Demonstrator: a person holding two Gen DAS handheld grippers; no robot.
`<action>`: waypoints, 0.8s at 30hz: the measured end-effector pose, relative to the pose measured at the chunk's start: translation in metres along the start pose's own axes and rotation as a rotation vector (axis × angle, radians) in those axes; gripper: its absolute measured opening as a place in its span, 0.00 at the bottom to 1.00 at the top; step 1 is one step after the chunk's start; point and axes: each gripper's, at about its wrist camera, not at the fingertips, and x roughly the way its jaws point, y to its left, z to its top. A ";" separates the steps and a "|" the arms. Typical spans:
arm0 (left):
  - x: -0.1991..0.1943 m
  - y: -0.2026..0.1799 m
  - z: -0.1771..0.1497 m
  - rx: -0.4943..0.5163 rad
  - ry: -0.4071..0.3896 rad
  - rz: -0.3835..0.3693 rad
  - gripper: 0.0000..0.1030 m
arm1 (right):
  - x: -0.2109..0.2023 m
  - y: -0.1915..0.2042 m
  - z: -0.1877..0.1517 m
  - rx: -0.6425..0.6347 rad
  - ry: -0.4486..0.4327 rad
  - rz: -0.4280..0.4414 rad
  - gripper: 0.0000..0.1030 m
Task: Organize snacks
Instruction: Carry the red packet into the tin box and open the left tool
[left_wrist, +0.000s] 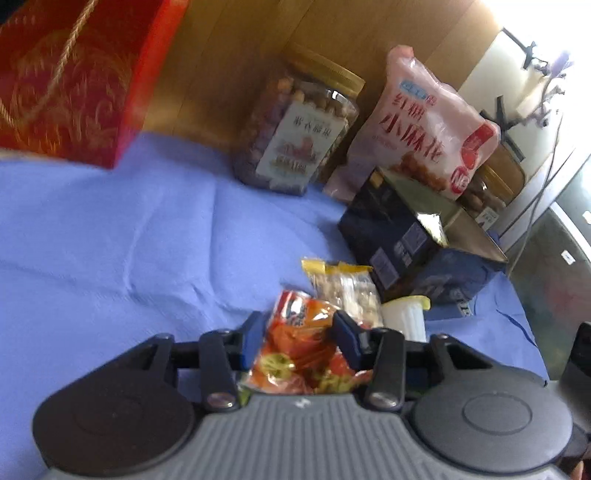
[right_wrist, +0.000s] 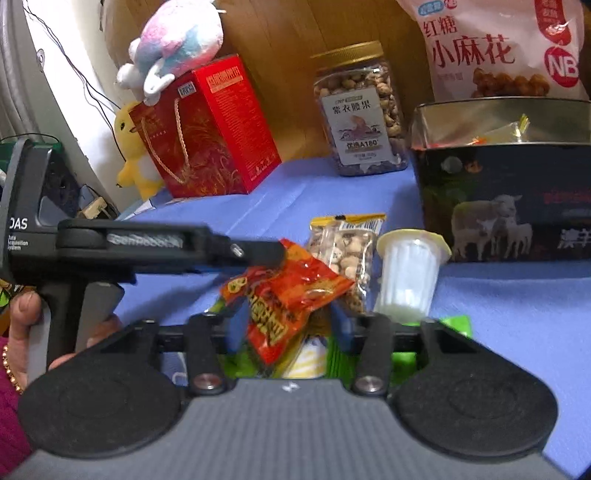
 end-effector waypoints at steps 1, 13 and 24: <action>-0.004 -0.004 -0.003 0.010 -0.024 0.019 0.27 | 0.001 -0.001 -0.001 0.002 0.003 -0.004 0.29; -0.094 -0.029 -0.073 0.052 -0.143 0.035 0.22 | -0.064 0.023 -0.040 -0.065 -0.025 0.166 0.23; -0.081 -0.044 -0.100 0.024 -0.050 0.046 0.40 | -0.068 0.017 -0.067 -0.076 0.048 0.194 0.22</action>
